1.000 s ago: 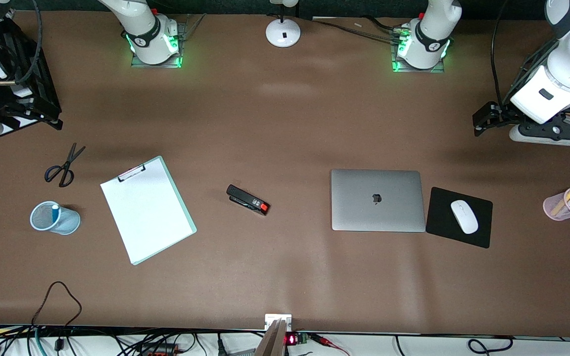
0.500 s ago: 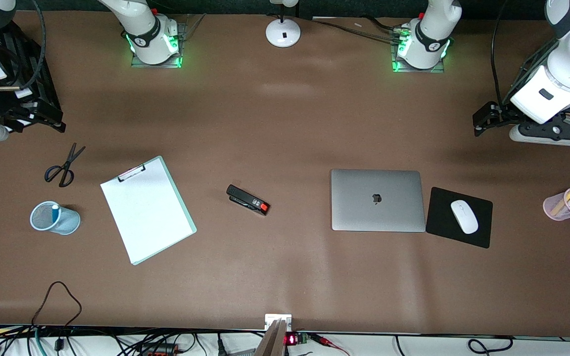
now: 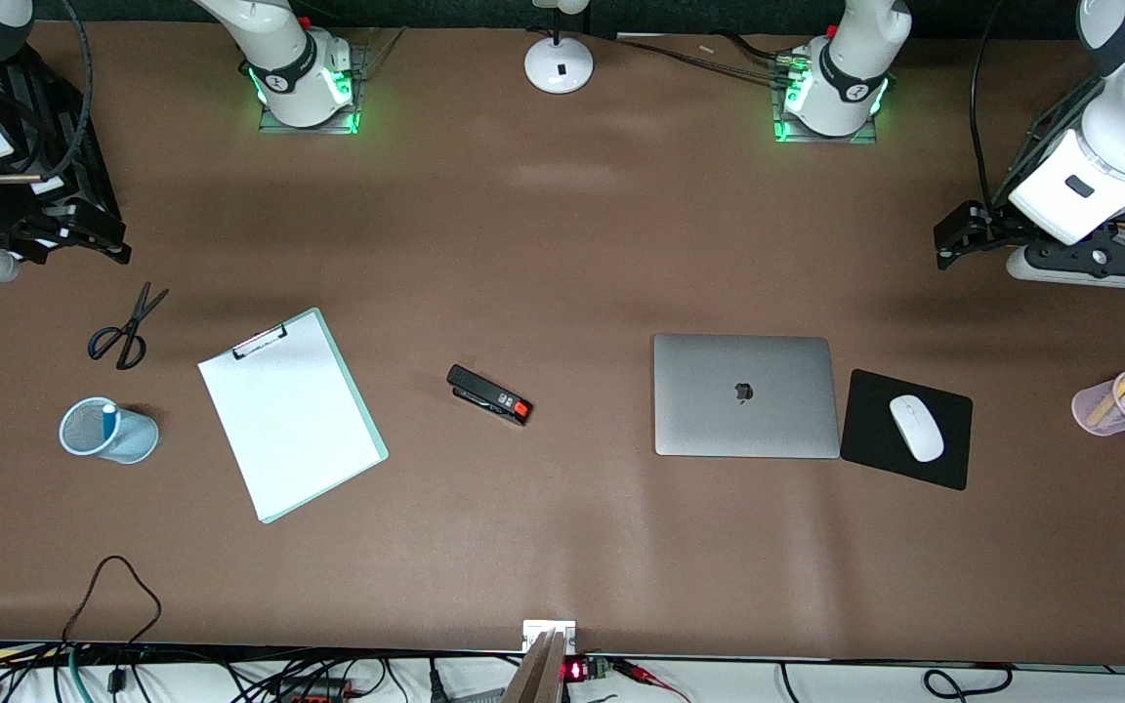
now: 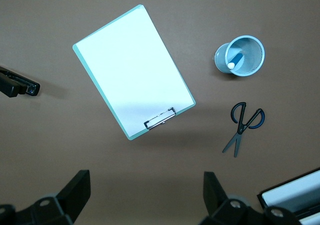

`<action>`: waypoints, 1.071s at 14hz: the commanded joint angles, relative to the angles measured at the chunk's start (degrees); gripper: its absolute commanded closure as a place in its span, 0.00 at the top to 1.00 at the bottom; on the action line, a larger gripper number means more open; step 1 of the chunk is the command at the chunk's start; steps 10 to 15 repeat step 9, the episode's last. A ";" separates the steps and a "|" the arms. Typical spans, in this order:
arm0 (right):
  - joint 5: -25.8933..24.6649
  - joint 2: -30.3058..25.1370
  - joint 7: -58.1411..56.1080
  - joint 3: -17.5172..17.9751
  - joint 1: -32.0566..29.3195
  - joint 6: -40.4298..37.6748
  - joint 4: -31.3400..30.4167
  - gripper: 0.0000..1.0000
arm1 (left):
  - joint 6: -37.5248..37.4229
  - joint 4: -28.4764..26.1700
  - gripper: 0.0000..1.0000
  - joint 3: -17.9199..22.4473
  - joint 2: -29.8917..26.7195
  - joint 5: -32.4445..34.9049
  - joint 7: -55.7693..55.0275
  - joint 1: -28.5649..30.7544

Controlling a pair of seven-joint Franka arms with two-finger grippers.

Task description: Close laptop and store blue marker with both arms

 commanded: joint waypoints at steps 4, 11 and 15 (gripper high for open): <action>-0.63 0.24 0.85 0.25 0.11 -0.41 1.17 1.00 | -1.26 1.51 1.00 -0.01 0.40 -0.45 1.03 0.27; -0.63 0.06 0.94 0.34 0.11 -0.76 1.43 1.00 | -1.18 1.51 1.00 -0.01 0.40 -0.37 1.12 0.18; -0.63 0.06 0.94 0.34 0.11 -0.76 1.43 1.00 | -1.18 1.51 1.00 -0.01 0.40 -0.37 1.12 0.18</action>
